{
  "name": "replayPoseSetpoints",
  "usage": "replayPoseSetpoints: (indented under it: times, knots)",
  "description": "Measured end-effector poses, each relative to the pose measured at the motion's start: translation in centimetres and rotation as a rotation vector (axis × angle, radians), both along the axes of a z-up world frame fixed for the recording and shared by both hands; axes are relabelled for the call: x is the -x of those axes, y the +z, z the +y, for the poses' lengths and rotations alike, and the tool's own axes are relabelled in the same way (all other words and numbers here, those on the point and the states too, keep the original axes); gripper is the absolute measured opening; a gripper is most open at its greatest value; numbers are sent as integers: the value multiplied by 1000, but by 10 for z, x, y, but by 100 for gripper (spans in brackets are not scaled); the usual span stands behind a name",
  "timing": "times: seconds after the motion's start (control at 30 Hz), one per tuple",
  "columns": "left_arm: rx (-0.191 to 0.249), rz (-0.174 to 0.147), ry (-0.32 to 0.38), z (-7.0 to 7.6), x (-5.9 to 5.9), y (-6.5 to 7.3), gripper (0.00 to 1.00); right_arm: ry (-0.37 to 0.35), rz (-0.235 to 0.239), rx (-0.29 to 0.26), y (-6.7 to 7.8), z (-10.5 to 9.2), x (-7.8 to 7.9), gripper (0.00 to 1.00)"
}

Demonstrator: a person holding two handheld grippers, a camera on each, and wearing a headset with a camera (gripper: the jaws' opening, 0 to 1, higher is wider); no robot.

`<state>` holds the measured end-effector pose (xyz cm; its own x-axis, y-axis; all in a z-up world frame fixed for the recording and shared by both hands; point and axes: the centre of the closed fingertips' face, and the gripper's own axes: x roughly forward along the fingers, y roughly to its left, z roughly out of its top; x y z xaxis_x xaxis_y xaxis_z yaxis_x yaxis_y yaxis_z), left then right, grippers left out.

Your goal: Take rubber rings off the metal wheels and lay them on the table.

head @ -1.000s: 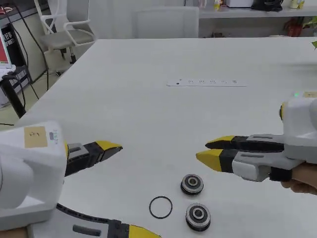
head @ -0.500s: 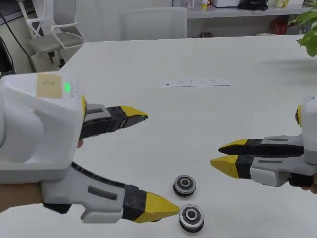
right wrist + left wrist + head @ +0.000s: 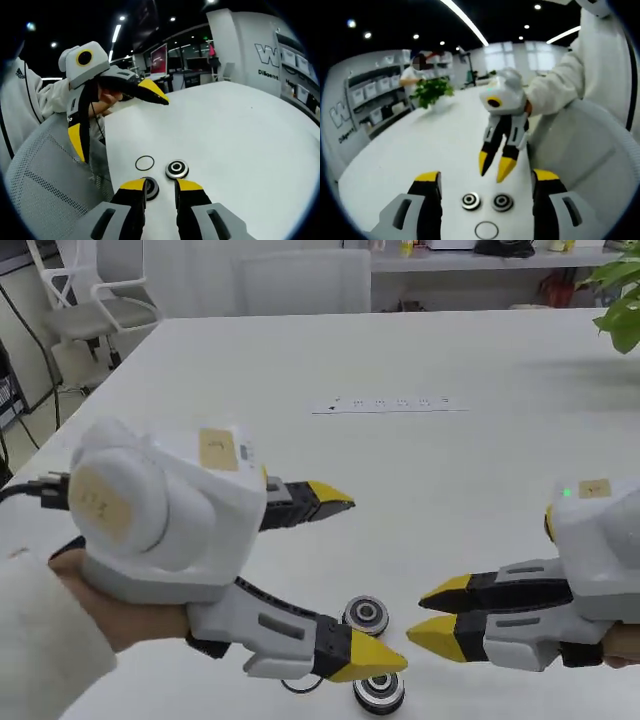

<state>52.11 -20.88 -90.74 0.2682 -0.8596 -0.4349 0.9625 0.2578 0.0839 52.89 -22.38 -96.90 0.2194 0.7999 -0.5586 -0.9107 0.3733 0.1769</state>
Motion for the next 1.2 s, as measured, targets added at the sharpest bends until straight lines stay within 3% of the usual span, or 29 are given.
replayPoseSetpoints:
  times: [0.07, 0.17, 0.33, 0.37, 0.4, 0.47, 0.63, 0.73, 0.83, 1.0, 1.2]
  knots:
    - [7, 26, 9, 2, 1, -13, 70, 24, 10, 19, -7, 0, 4, 19]
    - [-3, 24, 9, 0, 2, -25, 67, 47, 28, 35, -14, 3, 9, 19]
    - [-14, 35, 5, -4, 5, -44, 45, 96, 50, 95, -31, 4, 19, 20]
    - [-12, 45, 7, -5, 5, -47, 42, 100, 51, 103, -33, 3, 20, 20]
    - [-20, 82, 15, -4, 6, -53, 40, 107, 49, 109, -34, 3, 22, 19]
    - [-43, 79, 16, -3, 6, -60, 41, 110, 52, 113, -34, 3, 22, 20]
    - [-62, 83, 6, -7, 8, -69, 38, 123, 64, 126, -41, 6, 26, 20]
    - [-90, 107, 16, -8, 8, -79, 37, 141, 65, 147, -46, 6, 30, 20]
    - [-136, 88, 5, -7, 9, -88, 35, 155, 73, 153, -49, 9, 33, 20]
    - [-123, 118, 1, -9, 12, -89, 28, 157, 56, 164, -50, 8, 31, 20]
    - [-139, 122, 5, -8, 12, -94, 25, 149, 46, 173, -50, 7, 29, 20]
